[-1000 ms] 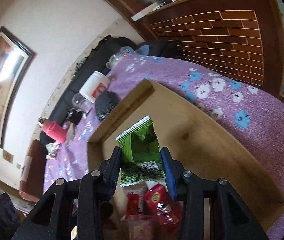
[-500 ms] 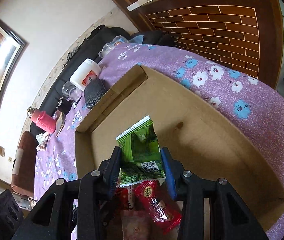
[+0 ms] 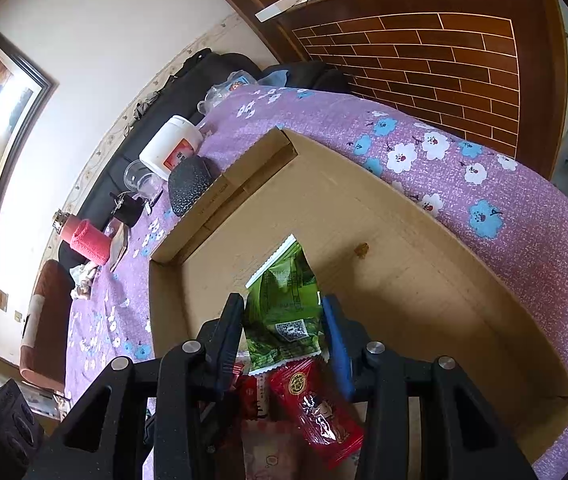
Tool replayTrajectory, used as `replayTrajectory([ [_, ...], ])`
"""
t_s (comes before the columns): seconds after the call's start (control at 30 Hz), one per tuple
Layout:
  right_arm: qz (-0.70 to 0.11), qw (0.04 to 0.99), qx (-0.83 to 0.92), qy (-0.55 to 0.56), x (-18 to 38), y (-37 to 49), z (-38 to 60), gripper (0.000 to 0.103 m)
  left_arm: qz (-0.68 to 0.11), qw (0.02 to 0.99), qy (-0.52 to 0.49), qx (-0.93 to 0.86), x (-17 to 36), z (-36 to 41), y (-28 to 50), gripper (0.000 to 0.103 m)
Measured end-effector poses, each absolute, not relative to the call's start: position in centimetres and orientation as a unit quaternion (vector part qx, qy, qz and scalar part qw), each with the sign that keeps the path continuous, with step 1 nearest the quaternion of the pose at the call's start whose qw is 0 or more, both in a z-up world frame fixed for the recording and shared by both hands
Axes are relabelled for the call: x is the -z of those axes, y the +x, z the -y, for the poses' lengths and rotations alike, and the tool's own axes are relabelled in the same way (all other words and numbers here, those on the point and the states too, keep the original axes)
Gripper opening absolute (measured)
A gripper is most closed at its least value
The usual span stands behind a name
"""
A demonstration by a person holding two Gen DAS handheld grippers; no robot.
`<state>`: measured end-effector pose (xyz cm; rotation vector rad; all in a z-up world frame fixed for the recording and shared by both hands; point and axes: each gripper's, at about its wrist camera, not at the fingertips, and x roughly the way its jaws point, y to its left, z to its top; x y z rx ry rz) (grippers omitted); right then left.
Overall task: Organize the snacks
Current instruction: 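Lower both packets into the tray and open both tools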
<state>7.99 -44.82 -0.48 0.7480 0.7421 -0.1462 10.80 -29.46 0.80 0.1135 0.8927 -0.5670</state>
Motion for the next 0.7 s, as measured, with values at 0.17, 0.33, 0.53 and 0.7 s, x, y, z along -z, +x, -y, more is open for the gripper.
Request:
replayTrajectory([
  [0.17,-0.350,0.863,0.059,0.359,0.3,8.0,44.6,0.043,-0.421,0.863,0.056,0.274,-1.0,29.7,10.5,0.039],
  [0.33,-0.345,0.868,0.059,0.353,-0.1,7.9,44.4,0.044,-0.413,0.867,0.061,0.273,-1.2,29.7,10.2,0.044],
  [0.53,-0.330,0.871,0.056,0.359,-0.5,7.5,44.5,0.044,-0.411,0.867,0.054,0.276,-1.6,29.4,10.1,0.045],
  [0.7,-0.315,0.880,0.053,0.353,-1.1,7.2,44.3,0.044,-0.412,0.868,0.044,0.272,-2.2,28.9,10.2,0.046],
])
